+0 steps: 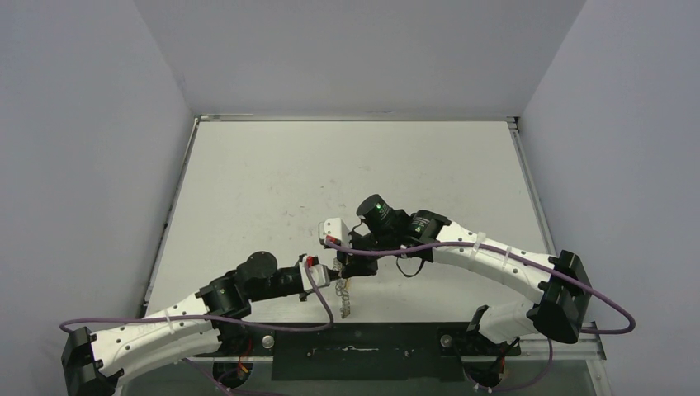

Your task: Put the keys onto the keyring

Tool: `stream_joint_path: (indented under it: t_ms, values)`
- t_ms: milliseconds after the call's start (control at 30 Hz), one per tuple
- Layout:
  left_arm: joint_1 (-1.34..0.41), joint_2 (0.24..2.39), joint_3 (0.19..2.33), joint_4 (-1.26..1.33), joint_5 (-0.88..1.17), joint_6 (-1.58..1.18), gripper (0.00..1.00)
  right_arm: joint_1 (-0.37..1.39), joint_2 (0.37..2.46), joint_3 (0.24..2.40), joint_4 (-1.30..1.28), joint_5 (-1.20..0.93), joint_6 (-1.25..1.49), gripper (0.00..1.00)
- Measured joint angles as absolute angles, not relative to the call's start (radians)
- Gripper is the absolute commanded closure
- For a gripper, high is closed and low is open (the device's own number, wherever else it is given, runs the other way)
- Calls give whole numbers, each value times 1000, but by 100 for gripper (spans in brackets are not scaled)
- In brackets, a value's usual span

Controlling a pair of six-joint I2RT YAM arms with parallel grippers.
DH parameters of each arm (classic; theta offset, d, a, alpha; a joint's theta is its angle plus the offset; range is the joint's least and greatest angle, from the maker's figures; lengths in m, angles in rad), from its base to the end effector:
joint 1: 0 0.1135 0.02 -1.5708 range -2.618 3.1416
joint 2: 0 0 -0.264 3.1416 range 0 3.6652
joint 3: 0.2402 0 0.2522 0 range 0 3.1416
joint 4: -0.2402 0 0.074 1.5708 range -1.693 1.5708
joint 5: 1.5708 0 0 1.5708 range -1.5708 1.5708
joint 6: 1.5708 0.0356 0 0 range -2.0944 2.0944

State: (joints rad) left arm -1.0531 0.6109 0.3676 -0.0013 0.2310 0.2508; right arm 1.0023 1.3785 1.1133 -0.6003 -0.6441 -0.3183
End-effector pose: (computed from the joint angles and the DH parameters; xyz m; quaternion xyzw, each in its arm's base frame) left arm 0.0728 -0.1443 0.2378 0.5314 0.5792 -0.3224 0.5275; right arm 0.1371 0.2543 0.2883 -0.6324 0.6361 0.3897 0.2090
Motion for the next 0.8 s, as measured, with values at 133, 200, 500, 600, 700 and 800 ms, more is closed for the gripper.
stream_joint_path:
  t_ms: [133, 200, 500, 600, 700, 800]
  values:
    - [-1053, 611, 365, 4, 226, 249, 84, 1002, 1380, 1113, -599, -644, -314, 100]
    - [-1053, 613, 365, 10, 227, 249, 84, 1002, 1384, 1113, -594, -645, -311, 100]
    - [-1053, 646, 364, 30, 232, 247, 100, 1002, 1386, 1114, -603, -641, -307, 100]
    - [-1053, 649, 364, 33, 232, 247, 100, 1002, 1386, 1115, -606, -638, -307, 100]
    - [-1053, 648, 364, 33, 232, 247, 100, 1002, 1386, 1115, -605, -635, -307, 83]
    - [-1053, 639, 361, 33, 232, 249, 100, 1002, 1386, 1115, -595, -634, -298, 63]
